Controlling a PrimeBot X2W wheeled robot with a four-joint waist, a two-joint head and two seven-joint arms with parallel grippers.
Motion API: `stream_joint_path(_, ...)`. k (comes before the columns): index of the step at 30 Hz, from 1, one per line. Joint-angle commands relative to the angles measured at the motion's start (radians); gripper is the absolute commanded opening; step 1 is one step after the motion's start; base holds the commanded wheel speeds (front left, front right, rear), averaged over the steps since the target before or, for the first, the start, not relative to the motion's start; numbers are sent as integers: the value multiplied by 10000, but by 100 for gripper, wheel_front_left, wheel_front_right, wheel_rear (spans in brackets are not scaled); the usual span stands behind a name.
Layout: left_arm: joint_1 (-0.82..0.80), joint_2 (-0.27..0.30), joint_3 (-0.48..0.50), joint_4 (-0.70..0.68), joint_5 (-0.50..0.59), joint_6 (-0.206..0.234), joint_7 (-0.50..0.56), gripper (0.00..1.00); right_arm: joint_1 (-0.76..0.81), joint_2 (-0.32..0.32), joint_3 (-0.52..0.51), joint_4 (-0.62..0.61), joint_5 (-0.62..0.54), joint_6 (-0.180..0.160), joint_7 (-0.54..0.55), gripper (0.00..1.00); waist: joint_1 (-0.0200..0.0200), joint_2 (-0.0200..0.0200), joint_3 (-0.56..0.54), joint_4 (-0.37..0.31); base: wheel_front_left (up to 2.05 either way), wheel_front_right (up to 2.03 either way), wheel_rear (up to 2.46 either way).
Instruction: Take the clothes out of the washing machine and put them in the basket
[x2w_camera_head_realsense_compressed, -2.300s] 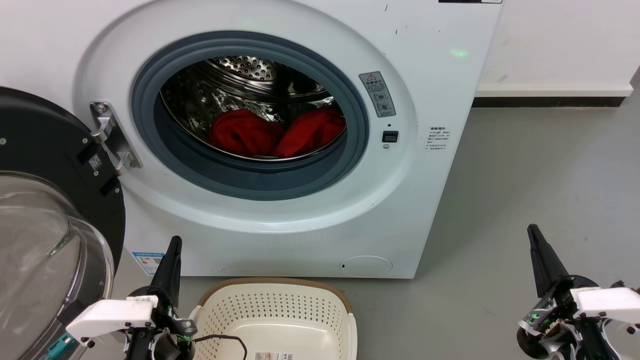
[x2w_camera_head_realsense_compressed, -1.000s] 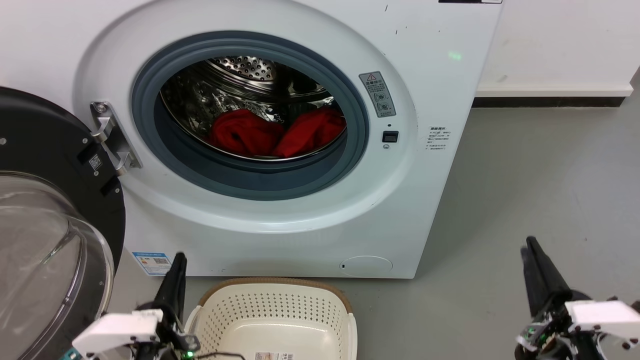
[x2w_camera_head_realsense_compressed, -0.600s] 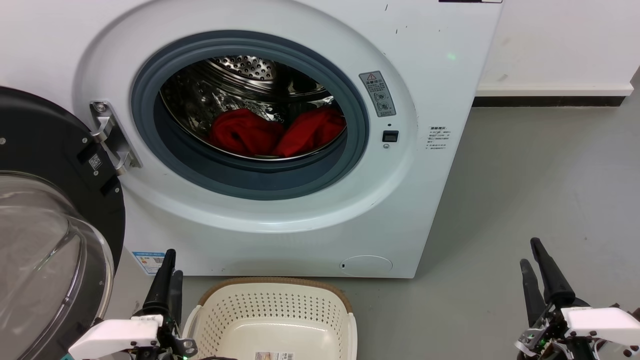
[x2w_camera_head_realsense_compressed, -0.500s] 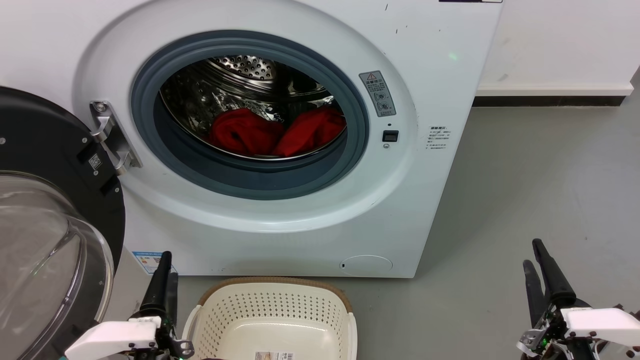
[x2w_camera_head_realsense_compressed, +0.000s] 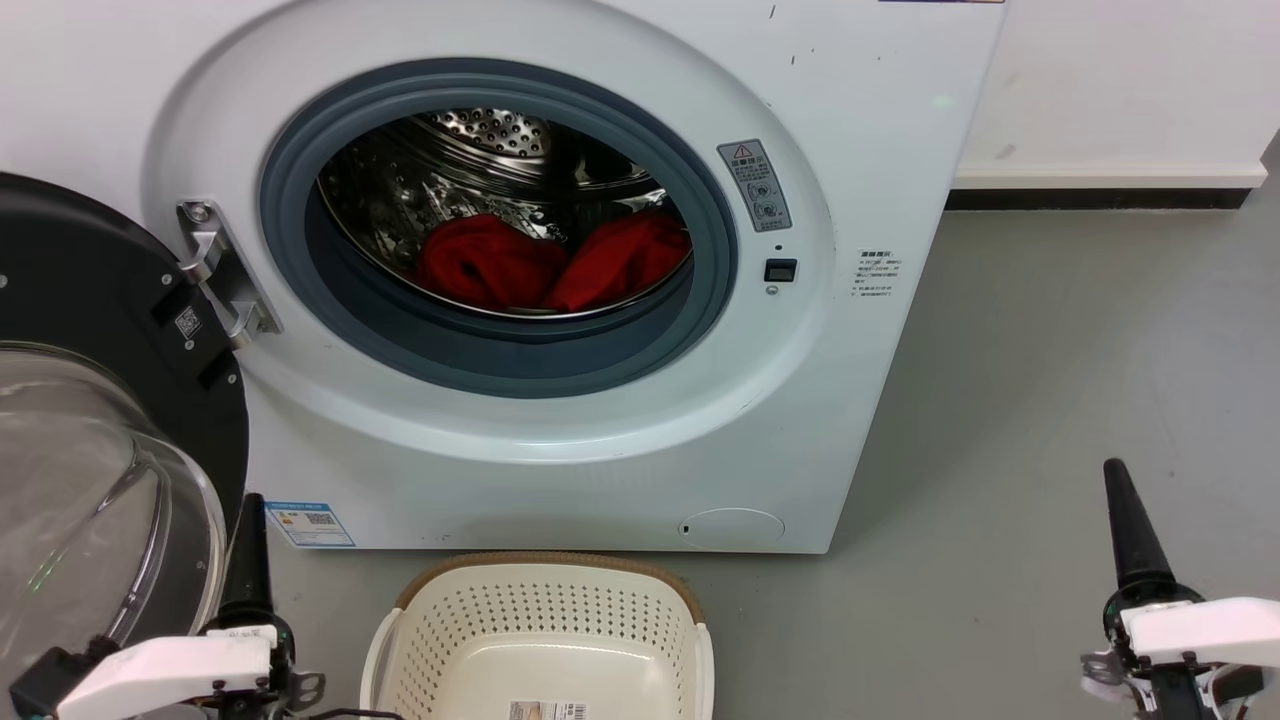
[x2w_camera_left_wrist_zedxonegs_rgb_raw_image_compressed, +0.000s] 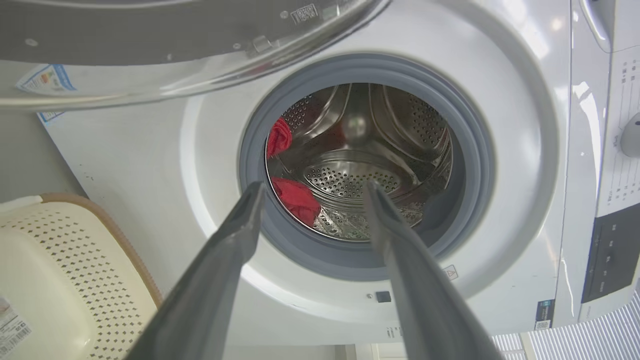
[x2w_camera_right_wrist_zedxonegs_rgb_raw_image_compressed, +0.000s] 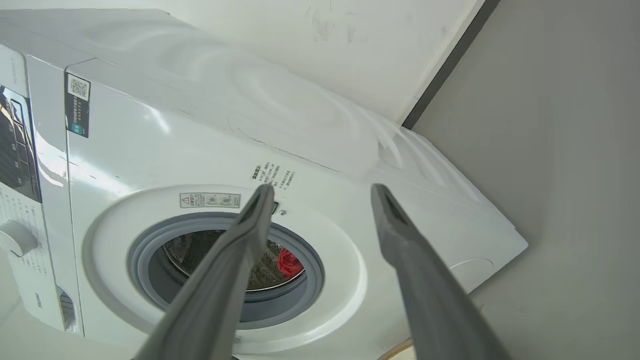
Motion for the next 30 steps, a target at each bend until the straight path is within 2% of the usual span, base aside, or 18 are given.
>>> stream_joint_path(1,-198,22,119,-349,416,54,-116,100,-185,-52,-63,-404,-597,2,-100,100,0,0,9,1,0,0,0)
stream_joint_path(4,-184,24,195,-791,1212,309,-228,100,-142,-54,-40,-908,-1675,2,-217,100,0,0,33,0,0,0,0)
stream_joint_path(5,-143,23,117,-1139,1749,566,-300,100,-125,-56,42,-1280,-2531,1,-288,100,0,0,50,-2,0,0,0)
stream_joint_path(10,38,25,-320,-1858,2771,1196,-479,100,-63,-59,228,-1953,-4060,1,-467,100,0,0,85,-4,0,0,0)
stream_joint_path(20,312,27,-680,-2468,3819,1090,-781,100,77,-67,474,-2587,-5979,1,-766,100,0,0,120,-4,0,0,0)
stream_joint_path(30,532,29,-1230,-3045,5949,1048,-1079,100,202,-74,699,-3014,-7814,1,-1069,100,0,0,153,-23,0,0,0)
